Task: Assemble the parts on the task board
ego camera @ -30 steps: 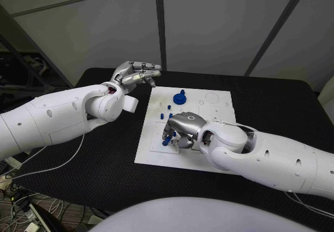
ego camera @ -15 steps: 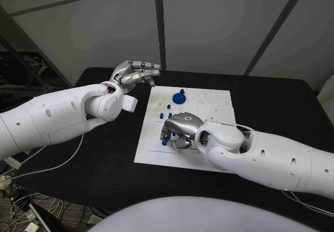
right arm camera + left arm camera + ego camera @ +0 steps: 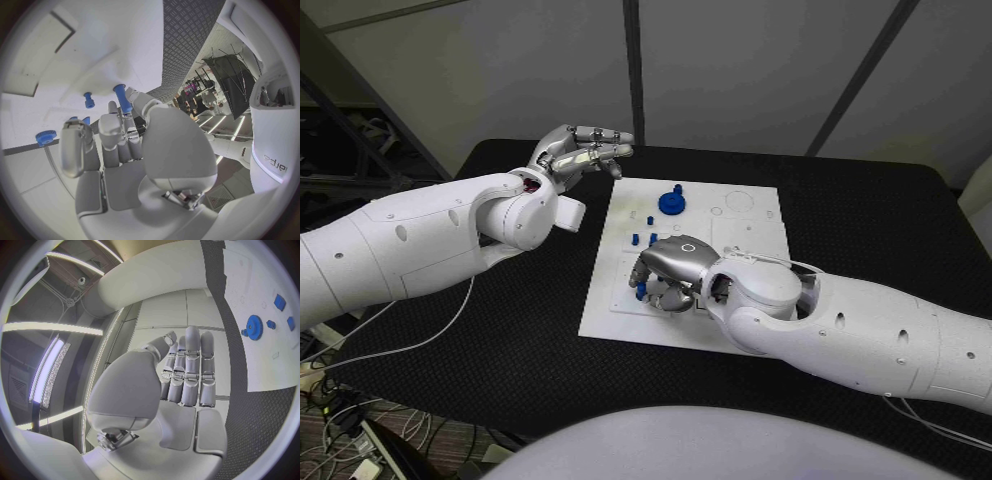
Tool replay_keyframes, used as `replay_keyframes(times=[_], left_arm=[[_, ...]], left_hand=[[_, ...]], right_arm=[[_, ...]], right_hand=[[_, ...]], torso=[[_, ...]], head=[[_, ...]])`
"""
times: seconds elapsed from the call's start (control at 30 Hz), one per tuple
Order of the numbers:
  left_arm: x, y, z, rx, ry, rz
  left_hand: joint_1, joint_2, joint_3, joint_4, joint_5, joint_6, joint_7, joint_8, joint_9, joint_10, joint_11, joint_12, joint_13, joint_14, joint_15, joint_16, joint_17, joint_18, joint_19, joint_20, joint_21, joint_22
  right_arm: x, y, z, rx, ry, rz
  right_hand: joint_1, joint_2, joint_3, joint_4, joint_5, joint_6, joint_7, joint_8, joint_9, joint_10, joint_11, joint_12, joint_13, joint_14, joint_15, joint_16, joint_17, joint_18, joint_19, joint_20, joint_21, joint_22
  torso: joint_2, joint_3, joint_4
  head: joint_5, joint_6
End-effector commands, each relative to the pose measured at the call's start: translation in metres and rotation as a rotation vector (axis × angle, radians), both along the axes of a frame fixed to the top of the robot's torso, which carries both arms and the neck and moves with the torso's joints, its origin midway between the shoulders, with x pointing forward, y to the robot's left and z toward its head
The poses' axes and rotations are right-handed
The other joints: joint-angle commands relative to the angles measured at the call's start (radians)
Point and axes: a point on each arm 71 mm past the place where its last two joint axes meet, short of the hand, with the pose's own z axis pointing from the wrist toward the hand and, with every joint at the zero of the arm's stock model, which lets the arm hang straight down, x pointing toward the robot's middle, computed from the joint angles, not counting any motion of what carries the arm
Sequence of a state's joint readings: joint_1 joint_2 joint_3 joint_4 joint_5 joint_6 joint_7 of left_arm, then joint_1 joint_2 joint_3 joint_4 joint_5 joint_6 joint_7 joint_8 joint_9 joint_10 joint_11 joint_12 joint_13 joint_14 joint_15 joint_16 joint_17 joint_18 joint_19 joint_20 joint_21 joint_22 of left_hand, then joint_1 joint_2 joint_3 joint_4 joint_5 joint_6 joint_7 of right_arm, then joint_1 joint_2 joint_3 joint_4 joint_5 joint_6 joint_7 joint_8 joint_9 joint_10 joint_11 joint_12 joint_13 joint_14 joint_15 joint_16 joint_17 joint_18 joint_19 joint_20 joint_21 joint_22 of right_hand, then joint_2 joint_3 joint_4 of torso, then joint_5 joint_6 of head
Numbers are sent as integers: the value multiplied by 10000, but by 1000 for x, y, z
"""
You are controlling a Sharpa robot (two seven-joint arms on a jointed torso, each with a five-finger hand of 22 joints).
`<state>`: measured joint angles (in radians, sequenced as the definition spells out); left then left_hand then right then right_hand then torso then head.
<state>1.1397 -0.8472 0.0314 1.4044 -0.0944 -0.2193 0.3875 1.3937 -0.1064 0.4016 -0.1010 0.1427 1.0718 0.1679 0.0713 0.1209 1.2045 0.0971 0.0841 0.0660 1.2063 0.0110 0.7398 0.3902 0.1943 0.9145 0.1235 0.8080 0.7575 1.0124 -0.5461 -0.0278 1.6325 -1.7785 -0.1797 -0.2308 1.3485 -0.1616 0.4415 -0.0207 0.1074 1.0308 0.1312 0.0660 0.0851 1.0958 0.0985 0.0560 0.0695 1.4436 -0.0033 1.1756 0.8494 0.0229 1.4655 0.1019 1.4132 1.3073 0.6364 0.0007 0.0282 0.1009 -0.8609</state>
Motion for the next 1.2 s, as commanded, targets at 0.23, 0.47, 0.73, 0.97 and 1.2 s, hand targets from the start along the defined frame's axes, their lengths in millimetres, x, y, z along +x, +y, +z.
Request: replay_keyframes(times=[0.23, 0.47, 0.73, 0.97, 1.2], left_arm=[[0, -1, 1, -68, 22, -124], [1, 1, 1, -51, 37, -98], [1, 5, 0, -7, 56, -17], [1, 6, -1, 6, 83, -22], [1, 5, -3, -7, 149, -109]], left_hand=[[-46, 41, 5, -65, -26, -60, 3, -41, -9, -69, 35, -50, 9, 19, 73, -62, -9, -116, -60, 15, -40, -9], [-53, 37, -1, -67, -32, -64, 5, -42, -10, -73, 37, -51, 8, 19, 75, -67, -11, -116, -61, 17, -43, -10], [-53, 37, -1, -67, -32, -64, 5, -42, -10, -73, 37, -51, 8, 19, 75, -67, -11, -116, -61, 17, -43, -10], [-58, 30, -9, -72, -44, -66, 5, -43, -12, -75, 37, -51, 9, 19, 77, -72, -13, -117, -62, 19, -48, -12], [-86, 31, -22, -61, -59, -67, 8, -42, -13, -76, 41, -50, 9, 20, 82, -80, -17, -119, -65, 23, -58, -17]], right_arm=[[-3, -2, 8, 737, -398, 70], [-10, -21, 19, 2003, -549, -194], [4, -102, 39, 3854, 653, -3268], [13, -175, 38, 3129, 1874, -6088], [7, -195, 40, 1713, 1471, -6612]], right_hand=[[-38, -185, -217, 10, -46, -162, -78, -37, -63, -239, 20, 68, 14, 2, 105, -100, -106, 232, 186, 96, -185, 1288], [93, -303, -846, 106, -34, -511, -194, -32, -171, -671, 80, 79, 35, -181, 139, -635, -888, 422, -152, 150, -1019, 664], [-230, -118, -1311, 807, -142, 78, 71, 199, -56, 1131, -286, 861, 438, 149, -96, -132, -59, 224, 279, -18, -246, 1251], [-1423, -178, -1812, 2050, -154, 934, -558, 603, 525, 3382, -998, 2655, 1819, 494, -671, 1057, 1648, -141, 915, -601, 1241, 2382], [-1404, -157, -2746, 3054, -55, 732, -730, 998, 2344, 2995, -1183, 8569, 8341, 546, -837, 1789, 2702, -229, 1053, -801, 1576, 2635]], torso=[[3, 8, -1], [-14, 11, -13], [-88, 4, -116], [-172, 1, -282], [-199, 61, -344]], head=[[10, 3], [-33, 75], [-562, 341], [-1128, 476], [-1524, 451]])
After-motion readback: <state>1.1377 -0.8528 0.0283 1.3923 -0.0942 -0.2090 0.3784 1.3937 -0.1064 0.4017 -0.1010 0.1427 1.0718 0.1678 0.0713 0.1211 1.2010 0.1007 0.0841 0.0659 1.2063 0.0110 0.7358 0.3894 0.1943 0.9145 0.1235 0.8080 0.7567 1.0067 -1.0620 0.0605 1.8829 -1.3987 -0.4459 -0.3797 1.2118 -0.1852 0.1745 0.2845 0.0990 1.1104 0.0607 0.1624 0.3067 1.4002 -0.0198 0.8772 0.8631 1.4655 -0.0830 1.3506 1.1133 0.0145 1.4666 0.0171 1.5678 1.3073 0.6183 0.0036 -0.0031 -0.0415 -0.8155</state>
